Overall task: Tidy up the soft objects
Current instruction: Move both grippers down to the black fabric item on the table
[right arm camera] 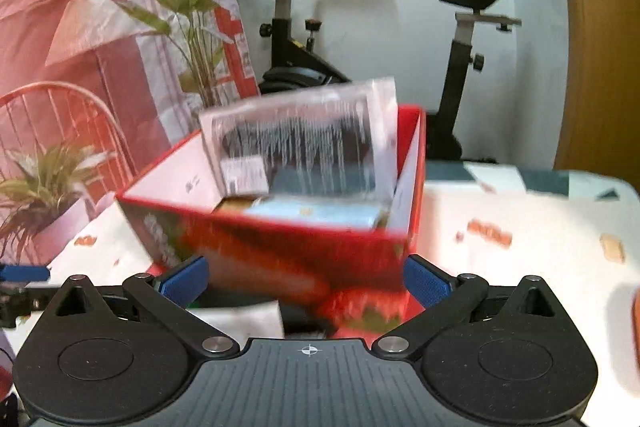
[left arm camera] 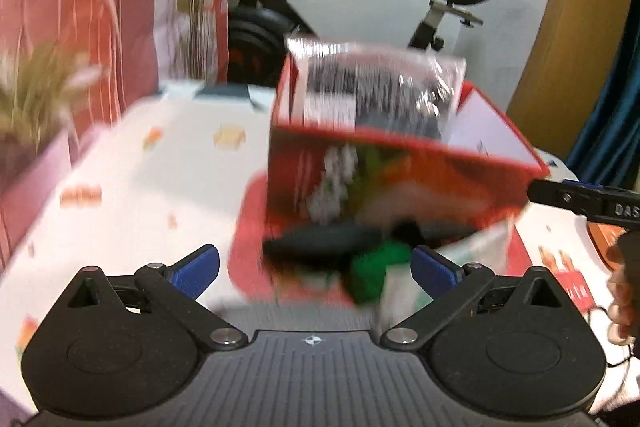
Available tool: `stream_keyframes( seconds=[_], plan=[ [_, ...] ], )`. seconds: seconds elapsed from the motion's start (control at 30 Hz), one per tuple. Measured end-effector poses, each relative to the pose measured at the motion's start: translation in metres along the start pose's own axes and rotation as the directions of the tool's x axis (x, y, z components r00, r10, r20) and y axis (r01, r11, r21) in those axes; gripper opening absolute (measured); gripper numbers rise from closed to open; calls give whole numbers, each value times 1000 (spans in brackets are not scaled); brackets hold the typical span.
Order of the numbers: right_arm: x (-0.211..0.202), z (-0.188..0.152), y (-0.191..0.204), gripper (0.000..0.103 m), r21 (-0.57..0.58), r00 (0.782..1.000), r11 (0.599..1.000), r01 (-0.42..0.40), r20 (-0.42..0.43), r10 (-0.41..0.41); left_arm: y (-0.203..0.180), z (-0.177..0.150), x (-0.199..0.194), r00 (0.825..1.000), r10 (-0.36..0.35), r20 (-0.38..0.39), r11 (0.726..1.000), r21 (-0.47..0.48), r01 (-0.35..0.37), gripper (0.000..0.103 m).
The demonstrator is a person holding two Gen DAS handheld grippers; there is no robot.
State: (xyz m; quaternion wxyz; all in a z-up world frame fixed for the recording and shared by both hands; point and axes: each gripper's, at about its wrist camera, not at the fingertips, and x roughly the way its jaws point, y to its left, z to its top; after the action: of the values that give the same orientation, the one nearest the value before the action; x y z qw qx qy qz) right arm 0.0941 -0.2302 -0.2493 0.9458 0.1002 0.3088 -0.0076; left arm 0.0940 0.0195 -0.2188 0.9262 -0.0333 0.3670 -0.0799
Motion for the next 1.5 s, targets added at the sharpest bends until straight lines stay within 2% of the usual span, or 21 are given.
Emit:
stream_keyframes(
  seconds=[0.23,0.37,0.57,0.77,0.9,1.17,1.23,1.5],
  plan=[
    [-2,-49,4,103,4,999,1000,-4,-46,4,-6,-39,6,997,3,-71,1000,8,-3,97],
    [-2,-70,9,103,8,997,1000,-7,-80,7,-3,-51,12,996,-11,-86,1000,-22,9,89],
    [-7,-90,15,101,-8,996,1000,-8,-89,7,4,-67,23,990,-74,-123,991,-117,60,72],
    [-6,-101,13,80,-1,993,1000,15,-119,-15,2,-71,28,987,-92,-130,988,-137,74,69],
    [-5,-105,14,76,-2,992,1000,2,-128,-3,1,-73,32,983,-121,-139,984,-145,100,55],
    [9,-112,12,61,20,980,1000,-15,-196,19,-5,-79,34,975,-159,-155,982,-129,140,55],
    [10,-114,13,55,16,980,1000,-20,-198,22,-7,-80,36,971,-169,-167,981,-126,149,55],
    [11,-115,18,47,-9,979,999,-45,-198,42,-10,-81,39,969,-179,-172,980,-113,161,53]
  ],
)
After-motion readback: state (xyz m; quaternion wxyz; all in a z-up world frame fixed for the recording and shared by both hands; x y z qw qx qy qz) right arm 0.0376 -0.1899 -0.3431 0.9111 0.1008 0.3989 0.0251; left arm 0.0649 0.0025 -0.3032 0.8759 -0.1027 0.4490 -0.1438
